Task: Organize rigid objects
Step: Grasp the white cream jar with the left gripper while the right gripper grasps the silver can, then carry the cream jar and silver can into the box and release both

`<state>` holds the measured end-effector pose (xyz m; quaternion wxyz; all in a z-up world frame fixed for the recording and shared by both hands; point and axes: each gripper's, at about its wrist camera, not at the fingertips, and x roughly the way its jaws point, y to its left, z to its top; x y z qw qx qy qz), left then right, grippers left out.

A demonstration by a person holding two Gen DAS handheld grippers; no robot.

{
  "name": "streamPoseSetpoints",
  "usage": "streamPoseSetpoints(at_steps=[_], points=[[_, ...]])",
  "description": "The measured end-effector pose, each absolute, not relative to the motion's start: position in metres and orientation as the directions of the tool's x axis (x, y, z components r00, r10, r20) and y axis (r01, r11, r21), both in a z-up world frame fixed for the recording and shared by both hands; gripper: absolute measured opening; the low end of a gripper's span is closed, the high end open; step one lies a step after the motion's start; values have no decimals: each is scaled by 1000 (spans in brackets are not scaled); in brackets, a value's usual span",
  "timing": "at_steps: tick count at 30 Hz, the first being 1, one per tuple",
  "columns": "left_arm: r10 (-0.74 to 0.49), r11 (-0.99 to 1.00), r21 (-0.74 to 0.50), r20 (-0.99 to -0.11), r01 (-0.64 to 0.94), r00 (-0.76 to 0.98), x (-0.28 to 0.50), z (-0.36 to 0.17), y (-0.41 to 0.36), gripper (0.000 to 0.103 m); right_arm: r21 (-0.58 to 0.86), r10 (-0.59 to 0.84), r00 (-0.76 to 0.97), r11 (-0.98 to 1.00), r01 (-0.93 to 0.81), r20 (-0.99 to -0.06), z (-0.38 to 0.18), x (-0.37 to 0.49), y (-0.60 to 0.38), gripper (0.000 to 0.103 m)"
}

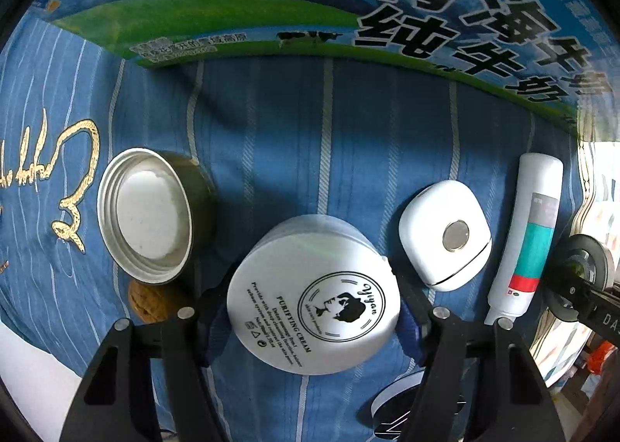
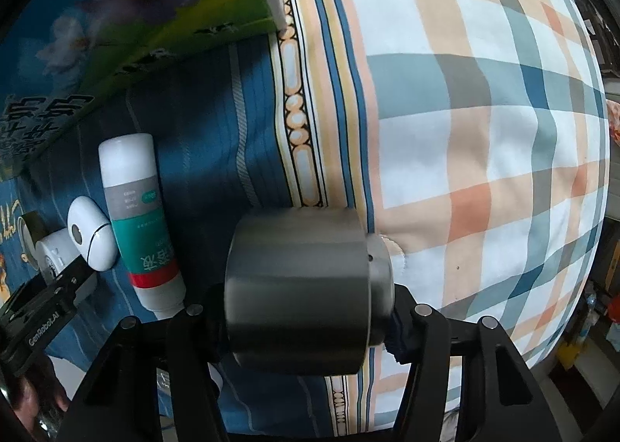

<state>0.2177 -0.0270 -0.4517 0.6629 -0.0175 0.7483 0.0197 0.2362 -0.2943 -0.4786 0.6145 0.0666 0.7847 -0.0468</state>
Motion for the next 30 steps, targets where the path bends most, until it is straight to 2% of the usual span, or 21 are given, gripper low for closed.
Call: streamPoseSetpoints(at_steps=[5,10,14,18,22,25,30], points=[[47,999,50,-994,-23,-103,200,-434,-46,67,27,67,-233,985,171,-970,-484,230,-290,61],[48,998,50,-997,-27,-61,186,-405,-57,67,74,106,-211,986,152,-972,-464,210,-285,60],[27,999,27,-1000,-28,6,172,-357,-72,67,153,168,-164,983,100,-972,-423,189,-268,60],[-27,998,-33,-992,-45,123,173,-287,-87,67,219,221,-94,975,35,-971,-358,176,-258,60],[-84,996,-91,-974,-25,212,206,-227,-84,67,254,254,-1,966,-41,-967,-294,185,-255,60],[-101,995,-104,-961,4,258,246,-201,-85,67,248,252,48,966,-75,-967,-255,235,-265,60],[-155,988,-153,-959,27,238,323,-214,-77,67,200,208,111,977,-78,-972,-238,298,-249,60]])
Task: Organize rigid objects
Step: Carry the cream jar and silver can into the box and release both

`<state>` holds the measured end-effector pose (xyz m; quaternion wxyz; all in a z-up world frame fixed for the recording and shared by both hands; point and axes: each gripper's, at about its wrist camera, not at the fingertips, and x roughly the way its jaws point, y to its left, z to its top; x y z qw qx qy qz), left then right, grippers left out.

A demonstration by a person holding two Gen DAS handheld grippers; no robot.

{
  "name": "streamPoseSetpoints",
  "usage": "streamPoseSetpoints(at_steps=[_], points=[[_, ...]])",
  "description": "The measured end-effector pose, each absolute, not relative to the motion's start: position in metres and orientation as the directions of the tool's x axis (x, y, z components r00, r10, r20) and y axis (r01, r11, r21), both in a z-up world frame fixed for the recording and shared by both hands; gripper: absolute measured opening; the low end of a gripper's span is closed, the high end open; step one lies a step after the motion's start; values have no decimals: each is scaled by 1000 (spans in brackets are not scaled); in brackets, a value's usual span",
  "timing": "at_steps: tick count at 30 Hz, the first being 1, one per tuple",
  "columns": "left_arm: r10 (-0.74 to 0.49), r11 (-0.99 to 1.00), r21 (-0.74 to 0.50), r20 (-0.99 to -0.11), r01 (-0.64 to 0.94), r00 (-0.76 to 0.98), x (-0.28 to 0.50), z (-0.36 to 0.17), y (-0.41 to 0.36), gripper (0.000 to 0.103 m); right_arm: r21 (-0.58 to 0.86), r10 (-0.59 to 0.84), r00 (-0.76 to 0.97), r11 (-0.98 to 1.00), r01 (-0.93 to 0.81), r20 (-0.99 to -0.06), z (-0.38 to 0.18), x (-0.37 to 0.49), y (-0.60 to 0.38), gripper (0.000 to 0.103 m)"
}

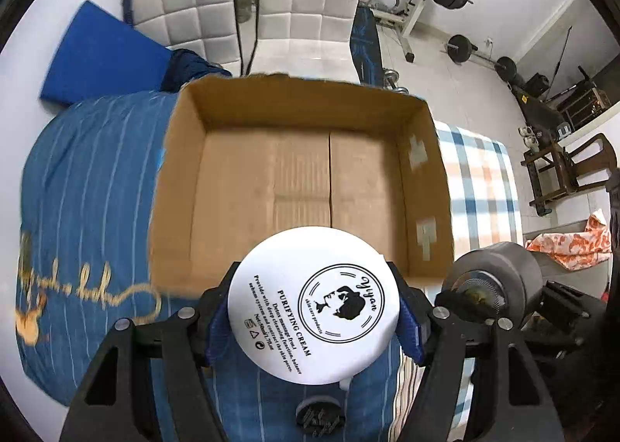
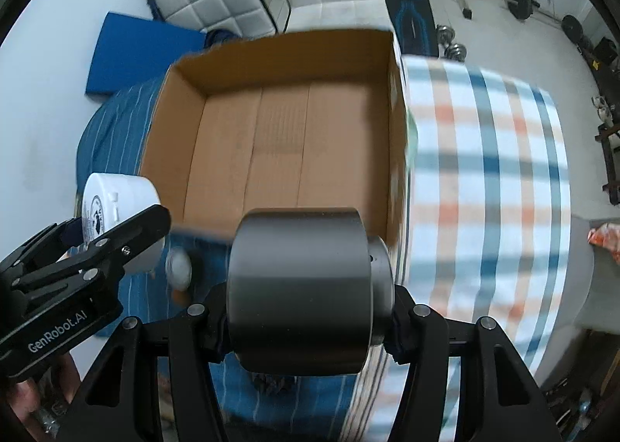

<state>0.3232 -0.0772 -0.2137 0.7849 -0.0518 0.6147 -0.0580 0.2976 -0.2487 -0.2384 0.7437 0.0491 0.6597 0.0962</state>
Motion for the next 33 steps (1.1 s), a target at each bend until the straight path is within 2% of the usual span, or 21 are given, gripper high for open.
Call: streamPoseSetpoints(at_steps=[3,10,17,27,29,33], points=[[-164,986,-161,-966,30,199,368,-242,-72,67,187,193,115,981,-60,-974,-257,338,-246,60],[-282,957,-284,-959,-63,42,451,-328,-56,67,140,141,70,990,-20,-987,-324,455,-231,61],[-361,926,-354,-932,-131,-37,488,-389,-50,67,85,85,-2,996,0,-996,-393,505,-231,61],[-334,939,-328,-942,-107,-43,492,-387,-60,68,56,56,-42,998,0,-998,-421,509,-222,61],[-315,946,-310,-948,-94,-46,489,-384,-61,72,45,45,-29,999,-15,-999,-420,507,-218,62],[-295,954,-291,-954,-78,-51,485,-375,-62,73,27,26,-31,999,-28,-999,-418,500,-211,68]])
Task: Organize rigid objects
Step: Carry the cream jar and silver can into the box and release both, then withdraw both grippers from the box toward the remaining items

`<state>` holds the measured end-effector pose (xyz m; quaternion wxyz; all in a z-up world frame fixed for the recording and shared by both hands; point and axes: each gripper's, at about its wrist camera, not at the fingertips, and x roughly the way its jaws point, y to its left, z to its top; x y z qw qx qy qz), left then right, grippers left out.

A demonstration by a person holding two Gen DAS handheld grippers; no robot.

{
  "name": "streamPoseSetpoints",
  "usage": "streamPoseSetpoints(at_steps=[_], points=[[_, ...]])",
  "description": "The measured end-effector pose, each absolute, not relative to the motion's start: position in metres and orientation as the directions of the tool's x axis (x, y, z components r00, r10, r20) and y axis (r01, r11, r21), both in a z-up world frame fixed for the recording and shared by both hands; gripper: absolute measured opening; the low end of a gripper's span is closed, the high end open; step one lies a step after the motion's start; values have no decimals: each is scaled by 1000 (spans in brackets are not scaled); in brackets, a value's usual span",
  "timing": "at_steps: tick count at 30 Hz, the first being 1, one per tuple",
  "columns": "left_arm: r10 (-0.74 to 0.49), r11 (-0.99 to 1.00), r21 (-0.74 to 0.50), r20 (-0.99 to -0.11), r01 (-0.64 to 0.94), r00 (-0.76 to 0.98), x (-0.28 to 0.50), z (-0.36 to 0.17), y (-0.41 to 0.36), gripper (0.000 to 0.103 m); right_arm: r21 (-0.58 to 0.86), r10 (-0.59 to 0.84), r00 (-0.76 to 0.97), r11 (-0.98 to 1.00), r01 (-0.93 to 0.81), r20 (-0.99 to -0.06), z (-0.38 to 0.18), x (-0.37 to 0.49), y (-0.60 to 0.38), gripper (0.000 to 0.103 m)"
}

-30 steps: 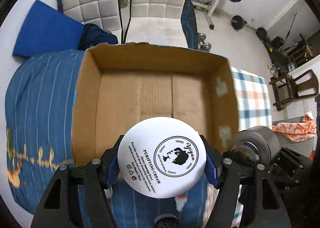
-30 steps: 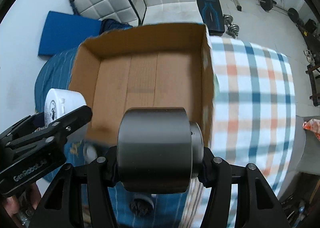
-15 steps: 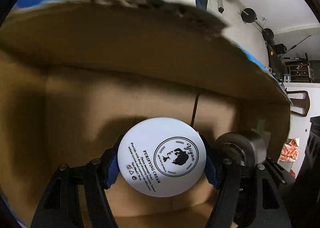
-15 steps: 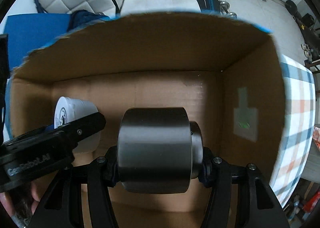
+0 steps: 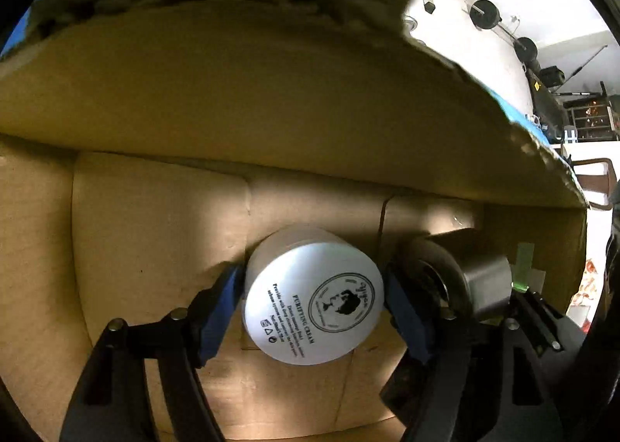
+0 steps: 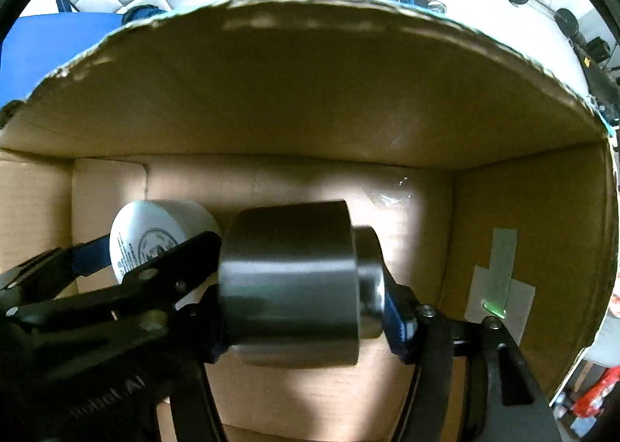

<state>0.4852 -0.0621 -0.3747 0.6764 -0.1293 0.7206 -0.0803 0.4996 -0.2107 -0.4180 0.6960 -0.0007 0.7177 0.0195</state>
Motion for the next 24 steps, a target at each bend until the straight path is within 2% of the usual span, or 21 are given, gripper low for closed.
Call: streamPoseSetpoints(at_steps=[2,4,5,13,16,24], points=[[-297,952,-292,-953,-89,-51,485,-372,-58,74,31,31,-39,999,-19,-999,-418,493,-211,69],[-289,955,-285,-956,-86,-43,482,-364,-56,80,39,38,-38,999,-15,-999,-415,484,-210,81],[-270,961,-267,-962,-78,-36,479,-359,-55,84,42,42,-35,999,-14,-998,-413,480,-209,84],[-190,981,-190,-982,-41,1,452,-332,-50,99,17,16,-22,1000,-18,-1000,-388,459,-214,88],[-170,984,-170,-985,-42,22,447,-329,-56,101,24,24,-19,1000,-12,-1000,-374,439,-208,97],[-110,994,-113,-988,-17,109,426,-317,-51,101,68,68,9,997,19,-998,-344,391,-212,98]])
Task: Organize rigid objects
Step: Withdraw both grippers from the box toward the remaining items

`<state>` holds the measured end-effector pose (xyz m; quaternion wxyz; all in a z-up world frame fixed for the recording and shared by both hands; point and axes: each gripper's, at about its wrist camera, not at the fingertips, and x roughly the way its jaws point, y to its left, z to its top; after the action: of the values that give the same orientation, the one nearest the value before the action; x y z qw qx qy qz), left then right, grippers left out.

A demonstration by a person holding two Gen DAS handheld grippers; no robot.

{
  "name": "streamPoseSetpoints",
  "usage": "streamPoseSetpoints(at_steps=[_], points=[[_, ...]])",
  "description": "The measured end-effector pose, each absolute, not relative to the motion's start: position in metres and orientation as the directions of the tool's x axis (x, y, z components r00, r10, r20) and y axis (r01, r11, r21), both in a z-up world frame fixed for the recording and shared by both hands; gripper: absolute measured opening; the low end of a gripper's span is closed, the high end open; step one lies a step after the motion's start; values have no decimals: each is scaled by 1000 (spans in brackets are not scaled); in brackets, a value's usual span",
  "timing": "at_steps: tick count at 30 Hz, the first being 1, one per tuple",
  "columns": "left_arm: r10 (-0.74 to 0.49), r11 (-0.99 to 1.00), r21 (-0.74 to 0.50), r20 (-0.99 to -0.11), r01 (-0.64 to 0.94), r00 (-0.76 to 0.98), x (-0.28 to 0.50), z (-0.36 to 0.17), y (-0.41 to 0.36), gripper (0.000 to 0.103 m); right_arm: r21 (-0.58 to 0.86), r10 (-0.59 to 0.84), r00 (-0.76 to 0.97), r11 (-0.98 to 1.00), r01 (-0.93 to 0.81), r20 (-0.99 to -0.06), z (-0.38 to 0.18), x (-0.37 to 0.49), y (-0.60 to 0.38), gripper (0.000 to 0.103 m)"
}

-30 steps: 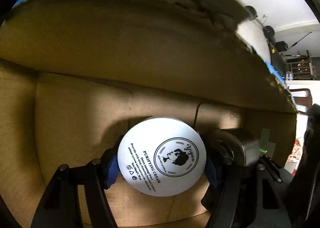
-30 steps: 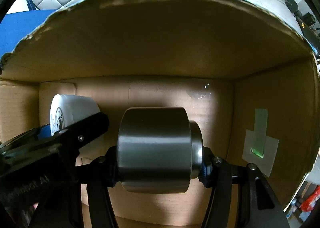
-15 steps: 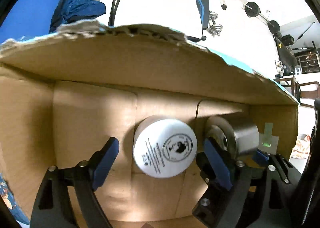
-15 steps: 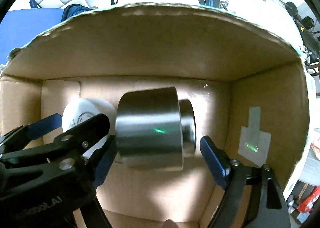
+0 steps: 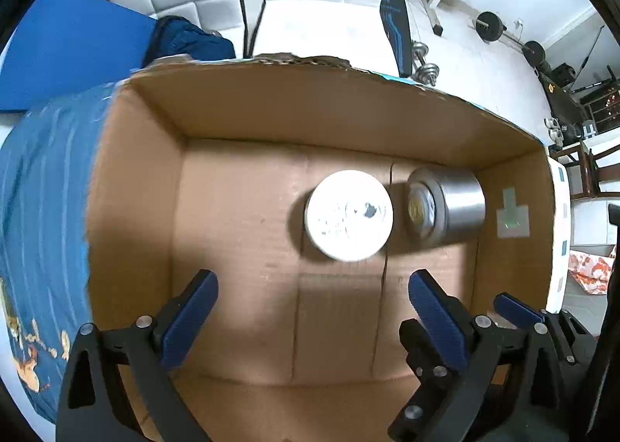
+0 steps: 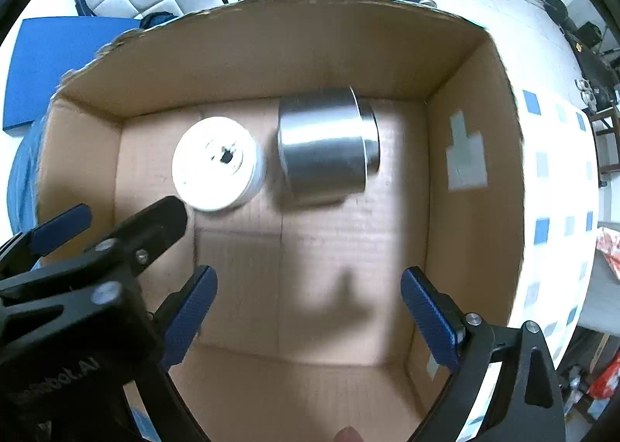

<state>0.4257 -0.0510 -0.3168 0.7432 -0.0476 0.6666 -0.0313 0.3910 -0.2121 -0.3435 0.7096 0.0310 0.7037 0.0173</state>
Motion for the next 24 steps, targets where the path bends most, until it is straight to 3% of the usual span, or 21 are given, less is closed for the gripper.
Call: streamPoseSetpoints(at_steps=[11,24], points=[[-81,997,-81,-970,8,230,359,-270,-42,101,14,12,171,1000,10,-985,-274,285,-196,98],[-99,995,-96,-918,28,384,291,-171,-53,101,59,65,298,998,-29,-952,-214,308,-195,97]])
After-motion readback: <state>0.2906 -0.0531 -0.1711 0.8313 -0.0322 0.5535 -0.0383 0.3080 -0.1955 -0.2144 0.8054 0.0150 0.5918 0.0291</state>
